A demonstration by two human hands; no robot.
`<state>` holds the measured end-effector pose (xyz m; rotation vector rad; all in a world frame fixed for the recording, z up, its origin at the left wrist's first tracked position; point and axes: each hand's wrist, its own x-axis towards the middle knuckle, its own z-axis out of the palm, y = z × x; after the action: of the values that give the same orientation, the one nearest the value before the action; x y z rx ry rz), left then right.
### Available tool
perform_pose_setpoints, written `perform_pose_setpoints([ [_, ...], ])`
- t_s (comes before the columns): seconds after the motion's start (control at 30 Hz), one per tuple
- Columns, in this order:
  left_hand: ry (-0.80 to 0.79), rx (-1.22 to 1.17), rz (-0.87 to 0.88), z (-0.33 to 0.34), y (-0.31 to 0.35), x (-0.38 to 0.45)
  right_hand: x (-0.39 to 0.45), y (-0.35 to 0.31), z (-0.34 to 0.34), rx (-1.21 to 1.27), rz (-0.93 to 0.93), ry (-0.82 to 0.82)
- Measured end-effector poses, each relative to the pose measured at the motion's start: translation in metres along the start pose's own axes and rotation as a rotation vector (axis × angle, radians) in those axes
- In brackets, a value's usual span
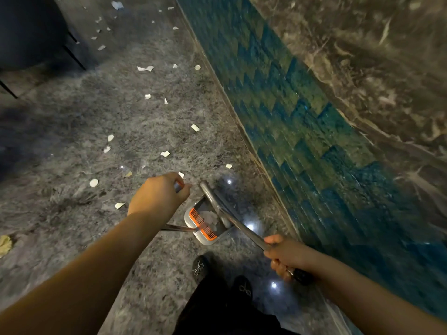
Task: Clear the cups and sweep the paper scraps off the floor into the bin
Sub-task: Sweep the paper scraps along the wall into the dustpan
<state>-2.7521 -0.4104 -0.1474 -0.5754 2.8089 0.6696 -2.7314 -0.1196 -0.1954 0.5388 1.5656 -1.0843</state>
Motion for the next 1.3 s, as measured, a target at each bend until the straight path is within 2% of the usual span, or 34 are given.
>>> perform_pose_setpoints([
  [0.3,0.039,-0.035,-0.062,-0.042,-0.044,0.044,0.021,-0.081,0.018,0.011,-0.104,0.122],
  [0.43,0.047,-0.028,-0.07,-0.056,-0.065,0.063,0.037,-0.109,0.018,0.088,-0.112,0.179],
  [0.73,0.024,0.038,-0.072,-0.064,-0.077,0.102,0.079,-0.17,-0.004,-0.034,-0.137,0.259],
  [0.87,0.043,0.042,-0.102,-0.065,-0.075,0.116,0.113,-0.201,-0.014,-0.242,-0.126,0.303],
  [1.13,0.061,-0.013,-0.274,-0.07,-0.077,0.117,0.16,-0.256,-0.005,-0.488,0.013,0.219],
  [1.3,0.105,-0.027,-0.399,-0.082,-0.08,0.103,0.17,-0.275,0.023,-0.661,-0.016,0.112],
])
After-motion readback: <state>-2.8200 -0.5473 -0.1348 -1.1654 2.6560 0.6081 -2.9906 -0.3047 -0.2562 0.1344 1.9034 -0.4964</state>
